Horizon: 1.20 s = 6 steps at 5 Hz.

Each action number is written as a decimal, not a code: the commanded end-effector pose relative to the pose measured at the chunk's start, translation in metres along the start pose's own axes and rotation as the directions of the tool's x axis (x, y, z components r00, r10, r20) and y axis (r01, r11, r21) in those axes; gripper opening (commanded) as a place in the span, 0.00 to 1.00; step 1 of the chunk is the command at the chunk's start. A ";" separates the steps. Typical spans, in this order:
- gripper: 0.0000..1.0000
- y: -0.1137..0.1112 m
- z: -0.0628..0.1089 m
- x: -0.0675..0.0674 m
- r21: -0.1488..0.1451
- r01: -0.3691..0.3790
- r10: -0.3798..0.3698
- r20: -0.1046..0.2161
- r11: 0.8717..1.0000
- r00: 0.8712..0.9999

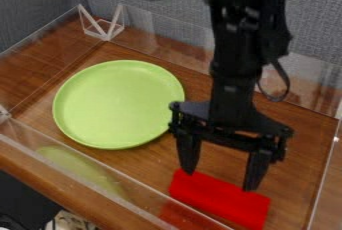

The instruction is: Put the carrot on the green plate

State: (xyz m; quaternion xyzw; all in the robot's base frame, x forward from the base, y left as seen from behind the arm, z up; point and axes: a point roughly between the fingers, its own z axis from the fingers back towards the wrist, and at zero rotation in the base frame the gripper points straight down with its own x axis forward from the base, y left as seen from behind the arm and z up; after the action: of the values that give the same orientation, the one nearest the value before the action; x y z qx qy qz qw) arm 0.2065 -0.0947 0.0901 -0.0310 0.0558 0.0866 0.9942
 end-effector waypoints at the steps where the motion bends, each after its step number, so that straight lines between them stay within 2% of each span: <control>1: 1.00 -0.006 -0.007 0.002 -0.022 -0.045 0.046 0.018 0.999 0.999; 2: 1.00 -0.004 -0.017 0.003 -0.052 -0.173 0.175 0.023 0.984 0.984; 3: 1.00 0.000 -0.025 0.006 -0.076 -0.288 0.290 0.026 0.955 0.957; 4: 1.00 0.005 -0.031 0.008 -0.104 -0.408 0.413 0.026 0.907 0.911; 6: 1.00 -0.015 -0.044 0.001 -0.130 -0.491 0.497 0.023 0.862 0.867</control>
State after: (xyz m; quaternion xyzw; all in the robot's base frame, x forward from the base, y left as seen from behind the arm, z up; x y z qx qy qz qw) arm 0.2057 -0.1090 0.0446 -0.0673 0.0330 0.3474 0.9347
